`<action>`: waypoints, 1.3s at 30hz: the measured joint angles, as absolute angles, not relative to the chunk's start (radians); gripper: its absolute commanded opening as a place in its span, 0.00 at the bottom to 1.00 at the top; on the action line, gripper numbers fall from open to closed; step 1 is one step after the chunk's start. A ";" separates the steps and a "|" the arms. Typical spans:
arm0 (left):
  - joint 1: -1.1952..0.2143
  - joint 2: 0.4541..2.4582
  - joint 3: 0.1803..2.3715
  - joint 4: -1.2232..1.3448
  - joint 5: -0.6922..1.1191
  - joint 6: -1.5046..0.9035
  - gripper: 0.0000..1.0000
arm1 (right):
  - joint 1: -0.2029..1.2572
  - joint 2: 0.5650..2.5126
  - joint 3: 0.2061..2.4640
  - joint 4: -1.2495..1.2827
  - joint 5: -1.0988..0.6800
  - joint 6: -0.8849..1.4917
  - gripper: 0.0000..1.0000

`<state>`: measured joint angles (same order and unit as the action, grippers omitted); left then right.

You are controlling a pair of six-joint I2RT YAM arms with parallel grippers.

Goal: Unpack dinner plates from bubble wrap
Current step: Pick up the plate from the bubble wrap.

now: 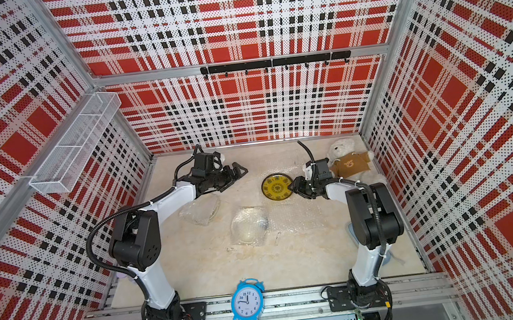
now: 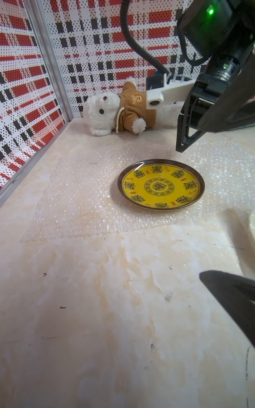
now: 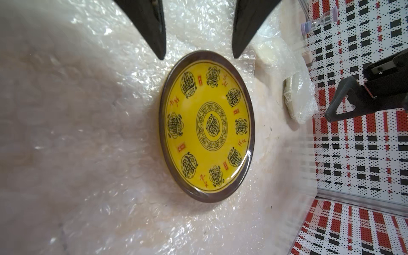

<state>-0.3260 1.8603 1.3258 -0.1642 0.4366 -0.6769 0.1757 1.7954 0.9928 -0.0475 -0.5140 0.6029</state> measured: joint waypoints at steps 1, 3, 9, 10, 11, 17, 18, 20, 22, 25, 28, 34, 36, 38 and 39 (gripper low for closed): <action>-0.326 1.857 1.325 -0.164 0.437 -0.677 0.99 | 0.176 1.797 0.992 -0.038 -0.511 0.608 0.50; -0.326 1.853 1.325 -0.163 0.437 -0.677 0.99 | 0.178 1.797 0.992 -0.023 -0.507 0.614 0.50; -0.326 1.852 1.324 -0.157 0.437 -0.677 0.99 | 0.180 1.806 0.983 0.005 -0.485 0.622 0.51; -0.326 1.852 1.324 -0.157 0.437 -0.677 0.99 | 0.182 1.810 0.982 0.006 -0.483 0.623 0.51; -0.326 1.852 1.324 -0.157 0.437 -0.677 0.99 | 0.182 1.818 0.982 0.008 -0.478 0.623 0.50; -0.326 1.852 1.324 -0.157 0.437 -0.677 0.99 | 0.195 1.860 0.981 0.023 -0.463 0.639 0.47; -0.326 1.852 1.324 -0.157 0.437 -0.677 0.99 | 0.197 1.863 0.981 0.027 -0.462 0.644 0.46; -0.326 1.852 1.323 -0.157 0.437 -0.677 1.00 | 0.197 1.868 0.981 0.041 -0.462 0.648 0.43; -0.326 1.852 1.323 -0.157 0.437 -0.677 0.99 | 0.202 1.874 0.981 0.056 -0.462 0.655 0.40; -0.326 1.852 1.323 -0.157 0.436 -0.678 0.99 | 0.202 1.885 0.981 0.071 -0.461 0.663 0.39; -0.326 1.852 1.322 -0.157 0.436 -0.678 0.99 | 0.202 1.894 0.981 0.079 -0.458 0.666 0.39; -0.326 1.852 1.311 -0.154 0.436 -0.678 0.99 | 0.202 1.913 0.980 0.104 -0.455 0.679 0.31; -0.326 1.852 1.309 -0.154 0.436 -0.678 0.99 | 0.204 1.919 0.979 0.121 -0.455 0.688 0.28; -0.326 1.852 1.309 -0.152 0.436 -0.678 0.99 | 0.208 1.924 0.979 0.133 -0.454 0.696 0.26; -0.326 1.852 1.309 -0.152 0.436 -0.678 0.99 | 0.210 1.926 0.979 0.136 -0.453 0.700 0.25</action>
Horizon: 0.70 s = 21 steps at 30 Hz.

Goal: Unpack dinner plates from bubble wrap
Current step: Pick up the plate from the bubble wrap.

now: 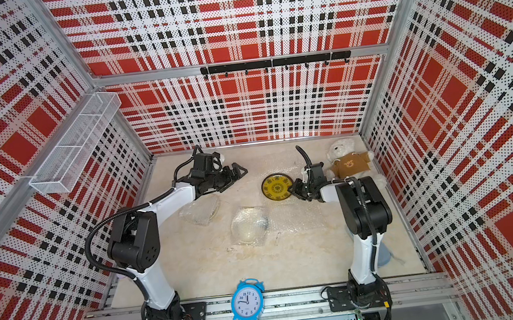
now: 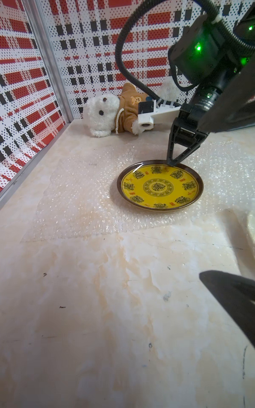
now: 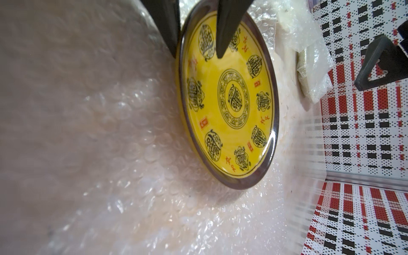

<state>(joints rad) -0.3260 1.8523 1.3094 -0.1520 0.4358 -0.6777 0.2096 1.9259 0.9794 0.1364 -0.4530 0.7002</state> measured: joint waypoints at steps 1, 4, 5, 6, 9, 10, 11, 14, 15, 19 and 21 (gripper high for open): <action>-0.326 1.852 1.309 -0.151 0.436 -0.678 1.00 | 0.212 1.928 0.979 0.140 -0.452 0.701 0.24; -0.326 1.852 1.309 -0.150 0.436 -0.678 1.00 | 0.215 1.934 0.979 0.149 -0.451 0.706 0.21; -0.326 1.852 1.309 -0.150 0.436 -0.678 0.99 | 0.215 1.936 0.979 0.152 -0.451 0.709 0.19; -0.326 1.852 1.309 -0.150 0.436 -0.678 0.99 | 0.215 1.937 0.979 0.155 -0.451 0.710 0.18; -0.326 1.852 1.309 -0.150 0.436 -0.677 0.99 | 0.215 1.939 0.979 0.167 -0.447 0.720 0.10; -0.326 1.852 1.309 -0.150 0.436 -0.677 0.99 | 0.215 1.939 0.978 0.173 -0.445 0.726 0.07; -0.326 1.852 1.308 -0.150 0.436 -0.677 0.99 | 0.215 1.939 0.976 0.183 -0.443 0.730 0.06; -0.326 1.852 1.307 -0.150 0.436 -0.677 0.99 | 0.215 1.939 0.968 0.195 -0.442 0.734 0.05; -0.326 1.852 1.307 -0.150 0.436 -0.678 0.99 | 0.215 1.938 0.964 0.196 -0.442 0.735 0.05; -0.326 1.852 1.307 -0.150 0.436 -0.677 0.99 | 0.215 1.916 0.947 0.197 -0.442 0.745 0.03; -0.326 1.852 1.307 -0.150 0.436 -0.677 0.99 | 0.215 1.893 0.938 0.194 -0.440 0.752 0.03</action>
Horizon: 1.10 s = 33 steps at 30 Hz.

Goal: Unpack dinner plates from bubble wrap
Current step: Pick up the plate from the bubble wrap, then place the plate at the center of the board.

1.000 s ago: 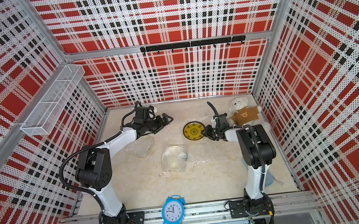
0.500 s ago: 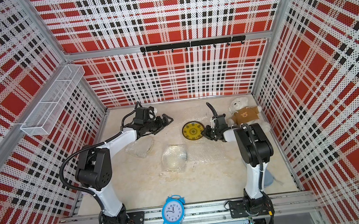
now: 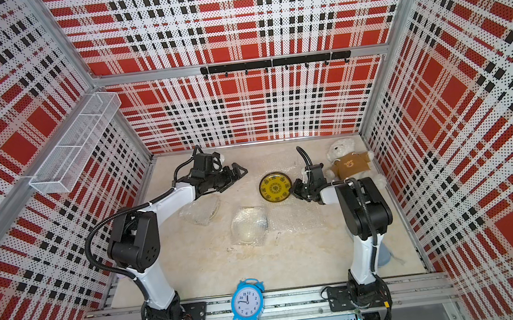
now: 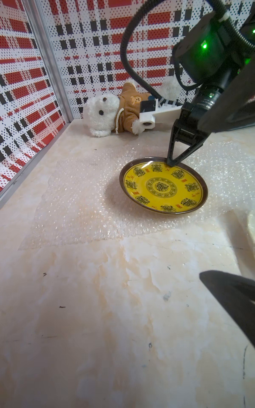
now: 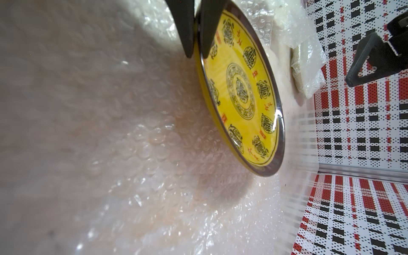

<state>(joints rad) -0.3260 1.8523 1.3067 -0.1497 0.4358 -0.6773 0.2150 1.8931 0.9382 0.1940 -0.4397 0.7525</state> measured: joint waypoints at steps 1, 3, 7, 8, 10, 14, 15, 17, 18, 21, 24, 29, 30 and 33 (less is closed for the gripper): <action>-0.326 1.852 1.306 -0.150 0.436 -0.677 0.99 | 0.215 1.881 0.936 0.192 -0.440 0.754 0.03; -0.326 1.852 1.304 -0.149 0.436 -0.677 0.99 | 0.215 1.855 0.933 0.191 -0.440 0.758 0.03; -0.326 1.852 1.295 -0.148 0.436 -0.677 0.99 | 0.212 1.800 0.924 0.189 -0.437 0.781 0.03; -0.326 1.852 1.292 -0.147 0.436 -0.677 0.99 | 0.208 1.784 0.919 0.188 -0.436 0.787 0.03; -0.325 1.852 1.290 -0.148 0.436 -0.677 0.99 | 0.200 1.749 0.902 0.183 -0.438 0.804 0.03; -0.323 1.852 1.290 -0.145 0.436 -0.677 0.99 | 0.157 1.663 0.846 0.162 -0.443 0.832 0.03; -0.322 1.852 1.290 -0.145 0.437 -0.677 0.99 | 0.141 1.637 0.828 0.148 -0.445 0.836 0.03; -0.321 1.852 1.290 -0.143 0.436 -0.677 0.99 | 0.109 1.588 0.794 0.113 -0.445 0.841 0.03; -0.320 1.852 1.290 -0.142 0.437 -0.677 0.99 | 0.088 1.559 0.773 0.091 -0.446 0.843 0.03; -0.320 1.852 1.290 -0.140 0.437 -0.678 0.99 | 0.023 1.494 0.720 0.030 -0.460 0.846 0.03; -0.320 1.852 1.290 -0.134 0.437 -0.681 1.00 | -0.040 1.454 0.674 -0.028 -0.465 0.846 0.03; -0.320 1.852 1.284 -0.119 0.438 -0.687 1.00 | -0.101 1.413 0.612 -0.081 -0.463 0.880 0.03; -0.320 1.852 1.283 -0.119 0.438 -0.688 0.99 | -0.102 1.404 0.596 -0.081 -0.460 0.895 0.03; -0.320 1.852 1.277 -0.118 0.438 -0.688 0.99 | -0.102 1.366 0.537 -0.064 -0.438 0.962 0.03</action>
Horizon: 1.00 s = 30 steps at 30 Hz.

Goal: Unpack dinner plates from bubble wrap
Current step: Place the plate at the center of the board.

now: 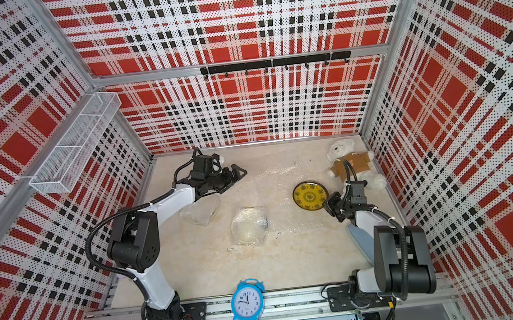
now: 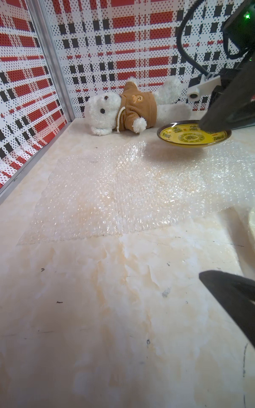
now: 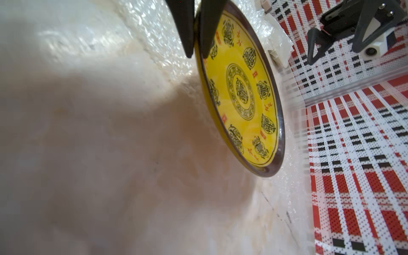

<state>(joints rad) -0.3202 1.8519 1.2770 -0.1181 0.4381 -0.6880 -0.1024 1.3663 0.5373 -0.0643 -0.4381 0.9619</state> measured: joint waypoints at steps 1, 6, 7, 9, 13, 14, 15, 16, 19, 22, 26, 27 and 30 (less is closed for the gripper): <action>-0.320 1.852 1.277 -0.118 0.438 -0.688 0.99 | -0.102 1.352 0.515 -0.055 -0.428 0.986 0.03; -0.320 1.852 1.275 -0.109 0.442 -0.694 0.99 | -0.102 1.263 0.435 -0.045 -0.334 1.100 0.03; -0.320 1.852 1.275 -0.105 0.444 -0.697 0.99 | -0.102 1.249 0.434 -0.046 -0.311 1.117 0.03; -0.320 1.852 1.275 -0.097 0.447 -0.702 1.00 | -0.102 1.228 0.434 -0.036 -0.268 1.143 0.03; -0.320 1.852 1.275 -0.085 0.456 -0.709 0.99 | -0.102 1.241 0.434 -0.009 -0.205 1.184 0.04; -0.320 1.852 1.275 -0.082 0.459 -0.710 0.99 | -0.102 1.256 0.434 0.001 -0.196 1.192 0.04; -0.320 1.852 1.275 -0.080 0.460 -0.710 1.00 | -0.102 1.276 0.434 0.015 -0.187 1.201 0.04; -0.320 1.852 1.275 -0.078 0.461 -0.710 1.00 | -0.102 1.296 0.434 0.027 -0.181 1.208 0.04; -0.320 1.852 1.275 -0.075 0.462 -0.710 0.99 | -0.102 1.354 0.434 0.064 -0.164 1.232 0.05; -0.320 1.852 1.274 -0.075 0.462 -0.710 0.99 | -0.097 1.374 0.437 0.088 -0.143 1.246 0.07; -0.320 1.852 1.274 -0.075 0.462 -0.705 0.99 | -0.088 1.374 0.446 0.104 -0.112 1.250 0.13; -0.320 1.852 1.274 -0.076 0.461 -0.701 0.99 | -0.085 1.374 0.447 0.108 -0.103 1.250 0.15; -0.320 1.853 1.274 -0.077 0.461 -0.688 0.99 | -0.082 1.373 0.447 0.110 -0.083 1.251 0.19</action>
